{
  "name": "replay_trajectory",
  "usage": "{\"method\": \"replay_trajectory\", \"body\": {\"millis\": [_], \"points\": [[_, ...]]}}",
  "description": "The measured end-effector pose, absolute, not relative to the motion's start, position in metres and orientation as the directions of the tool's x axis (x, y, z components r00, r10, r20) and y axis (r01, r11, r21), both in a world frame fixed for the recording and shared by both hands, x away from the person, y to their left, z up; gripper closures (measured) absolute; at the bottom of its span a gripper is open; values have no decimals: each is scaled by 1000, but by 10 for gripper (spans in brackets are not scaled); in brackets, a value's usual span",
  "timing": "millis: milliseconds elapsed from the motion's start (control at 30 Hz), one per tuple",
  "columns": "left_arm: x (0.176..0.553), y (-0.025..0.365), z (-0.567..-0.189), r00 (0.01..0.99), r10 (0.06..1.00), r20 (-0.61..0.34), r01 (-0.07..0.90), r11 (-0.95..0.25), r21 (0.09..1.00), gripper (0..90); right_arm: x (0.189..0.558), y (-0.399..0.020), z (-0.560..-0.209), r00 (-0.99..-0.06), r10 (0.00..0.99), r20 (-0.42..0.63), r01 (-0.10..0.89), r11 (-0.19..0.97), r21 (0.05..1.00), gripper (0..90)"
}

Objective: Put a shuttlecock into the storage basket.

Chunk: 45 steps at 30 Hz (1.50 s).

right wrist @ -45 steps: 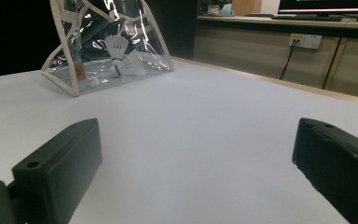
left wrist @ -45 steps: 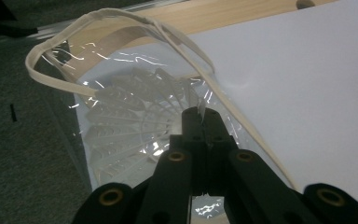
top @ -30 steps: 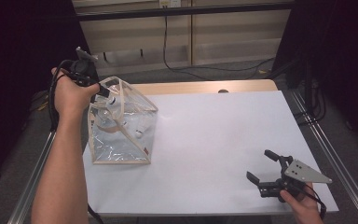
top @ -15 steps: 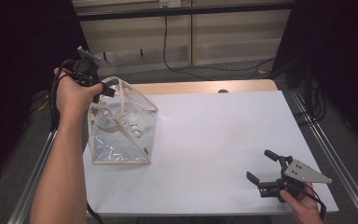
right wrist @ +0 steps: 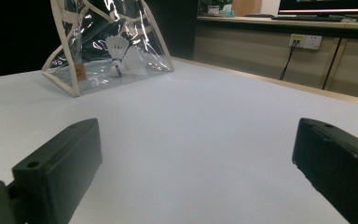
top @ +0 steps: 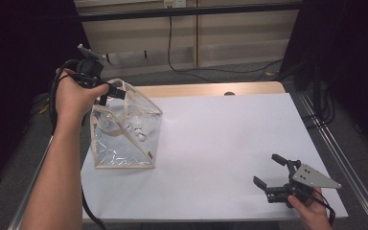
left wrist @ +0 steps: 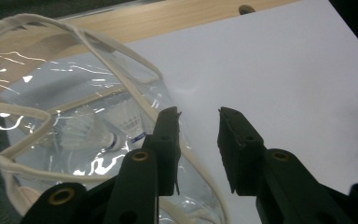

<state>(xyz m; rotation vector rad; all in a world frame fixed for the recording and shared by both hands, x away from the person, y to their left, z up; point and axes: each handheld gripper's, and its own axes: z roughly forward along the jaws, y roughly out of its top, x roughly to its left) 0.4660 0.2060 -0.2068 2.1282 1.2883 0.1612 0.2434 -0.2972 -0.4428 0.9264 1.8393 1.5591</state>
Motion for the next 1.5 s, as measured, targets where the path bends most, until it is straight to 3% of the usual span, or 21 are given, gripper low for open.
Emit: {"method": "replay_trajectory", "body": {"millis": [1500], "points": [[438,158,-223,642,713,-282,716,-424,555,444,242,-296,-443,-611,791,19,148,90,985,8]]}}
